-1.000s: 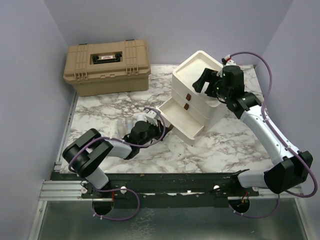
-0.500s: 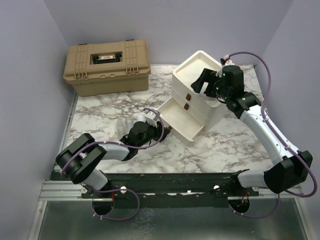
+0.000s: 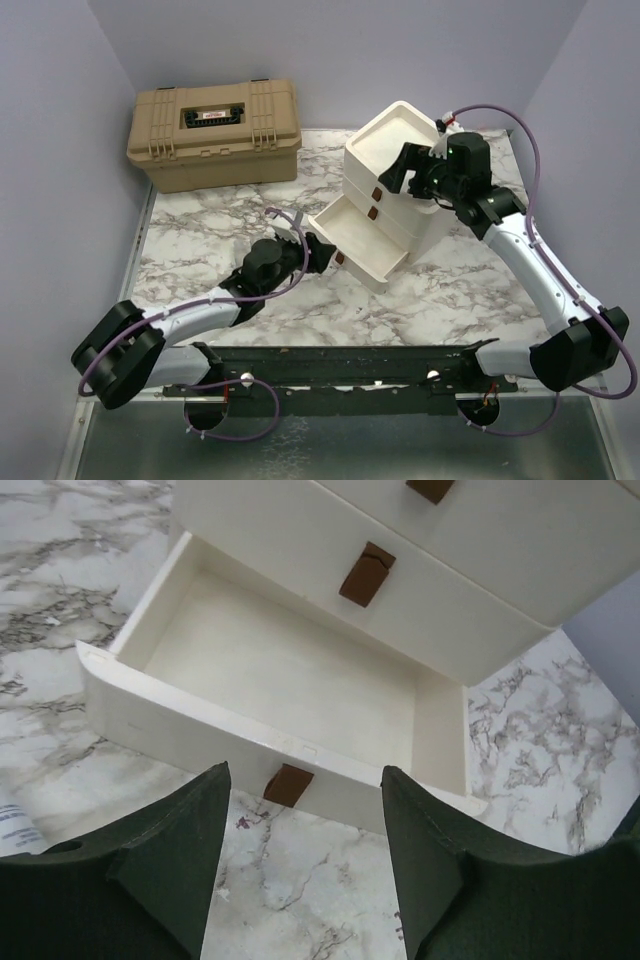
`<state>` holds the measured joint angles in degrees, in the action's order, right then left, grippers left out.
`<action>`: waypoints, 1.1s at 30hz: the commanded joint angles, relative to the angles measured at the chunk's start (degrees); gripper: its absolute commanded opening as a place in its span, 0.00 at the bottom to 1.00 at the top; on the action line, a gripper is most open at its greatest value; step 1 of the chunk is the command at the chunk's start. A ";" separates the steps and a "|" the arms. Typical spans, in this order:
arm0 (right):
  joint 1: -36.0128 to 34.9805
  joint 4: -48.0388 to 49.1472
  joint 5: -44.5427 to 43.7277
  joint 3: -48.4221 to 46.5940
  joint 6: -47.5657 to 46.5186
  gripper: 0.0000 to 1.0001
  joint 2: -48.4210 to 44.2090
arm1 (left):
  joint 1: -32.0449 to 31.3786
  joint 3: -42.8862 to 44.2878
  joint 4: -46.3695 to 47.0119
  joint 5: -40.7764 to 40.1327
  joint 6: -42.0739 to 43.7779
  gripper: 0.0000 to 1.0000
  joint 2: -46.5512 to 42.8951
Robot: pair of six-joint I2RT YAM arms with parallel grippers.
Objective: Organize the makeup
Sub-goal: Open the drawer in the storage box, then pick up the makeup from the center of the board.
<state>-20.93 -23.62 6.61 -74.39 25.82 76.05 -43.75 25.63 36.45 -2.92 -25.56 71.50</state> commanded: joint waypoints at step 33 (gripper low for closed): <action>-32.41 -11.25 -16.54 -21.95 -10.34 0.78 24.57 | 1.02 -3.52 -56.06 -57.86 -19.51 0.80 -47.55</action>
<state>-51.59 -28.62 -0.32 -92.36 16.45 94.70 -42.92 20.93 -16.01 -56.05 -47.20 25.50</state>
